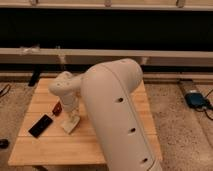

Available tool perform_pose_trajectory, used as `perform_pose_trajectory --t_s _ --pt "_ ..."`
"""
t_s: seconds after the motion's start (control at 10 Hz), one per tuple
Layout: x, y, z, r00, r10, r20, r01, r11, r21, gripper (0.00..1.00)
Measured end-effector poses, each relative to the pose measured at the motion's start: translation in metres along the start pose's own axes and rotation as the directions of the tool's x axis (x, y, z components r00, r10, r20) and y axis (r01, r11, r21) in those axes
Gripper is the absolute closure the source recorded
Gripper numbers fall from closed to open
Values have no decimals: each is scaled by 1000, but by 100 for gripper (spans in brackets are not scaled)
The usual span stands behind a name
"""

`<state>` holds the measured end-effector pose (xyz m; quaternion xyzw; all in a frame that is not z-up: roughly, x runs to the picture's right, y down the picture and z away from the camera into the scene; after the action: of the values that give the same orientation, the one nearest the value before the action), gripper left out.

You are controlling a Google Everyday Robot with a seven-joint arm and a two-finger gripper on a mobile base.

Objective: Wipe the white sponge on the table

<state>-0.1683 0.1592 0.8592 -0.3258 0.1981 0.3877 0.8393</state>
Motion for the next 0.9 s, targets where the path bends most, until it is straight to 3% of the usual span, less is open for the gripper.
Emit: perform_pose_trajectory --t_s 0.4,0.9 --pt "41 -38 6 1000 5 4 -5 999 33 100" --pt "100 -30 5 995 -95 12 95 995 21 100"
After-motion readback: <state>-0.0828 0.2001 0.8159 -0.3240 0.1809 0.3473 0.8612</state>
